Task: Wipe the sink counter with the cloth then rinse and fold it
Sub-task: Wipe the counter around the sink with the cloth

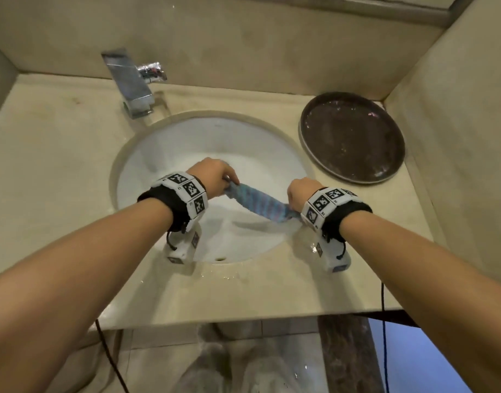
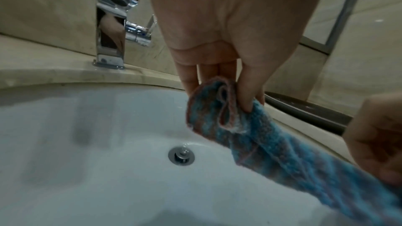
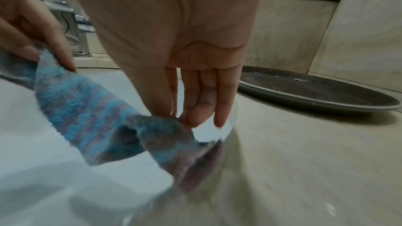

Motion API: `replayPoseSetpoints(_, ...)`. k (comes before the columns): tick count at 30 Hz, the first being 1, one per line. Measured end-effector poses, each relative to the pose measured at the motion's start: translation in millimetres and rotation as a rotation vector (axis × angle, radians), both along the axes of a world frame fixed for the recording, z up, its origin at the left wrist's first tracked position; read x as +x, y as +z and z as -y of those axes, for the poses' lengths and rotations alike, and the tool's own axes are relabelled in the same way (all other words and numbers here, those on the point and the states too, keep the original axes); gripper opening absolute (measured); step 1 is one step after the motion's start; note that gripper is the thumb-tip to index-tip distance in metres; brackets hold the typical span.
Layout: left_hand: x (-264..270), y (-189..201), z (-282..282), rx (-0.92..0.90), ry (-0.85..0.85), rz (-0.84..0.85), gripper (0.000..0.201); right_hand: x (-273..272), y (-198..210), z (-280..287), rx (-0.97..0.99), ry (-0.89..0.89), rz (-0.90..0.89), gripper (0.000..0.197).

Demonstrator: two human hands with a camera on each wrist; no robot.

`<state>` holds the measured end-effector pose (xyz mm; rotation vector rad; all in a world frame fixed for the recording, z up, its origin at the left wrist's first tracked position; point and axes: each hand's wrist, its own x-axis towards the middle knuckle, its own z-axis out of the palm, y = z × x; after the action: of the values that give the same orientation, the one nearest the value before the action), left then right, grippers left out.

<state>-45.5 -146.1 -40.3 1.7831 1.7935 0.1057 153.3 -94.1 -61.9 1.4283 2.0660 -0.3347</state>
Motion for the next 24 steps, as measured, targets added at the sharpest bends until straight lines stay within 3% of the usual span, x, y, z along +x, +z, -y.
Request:
replayPoseSetpoints(6, -17, 15, -51, 0.146, 0.111, 0.038, 0.03, -10, 33, -65, 0.161, -0.053, -0.145, 0.02)
replayPoseSetpoints(11, -31, 32, -104, 0.435, 0.301, 0.043, 0.031, -21, 66, -126, 0.431, -0.143, -0.45, 0.017)
replayPoseSetpoints(13, -31, 29, -124, 0.386, 0.224, -0.052, 0.034, -23, 66, -143, 0.475, -0.127, -0.481, 0.023)
replayPoseSetpoints(16, -27, 9, -141, 0.142, 0.139, -0.142, 0.046, -24, 46, -157, 0.352, -0.105, -0.395, 0.041)
replayPoseSetpoints(24, -5, -20, -167, 0.016, 0.108, -0.168, 0.055, -25, 2, -186, 0.197, 0.067, -0.293, 0.05)
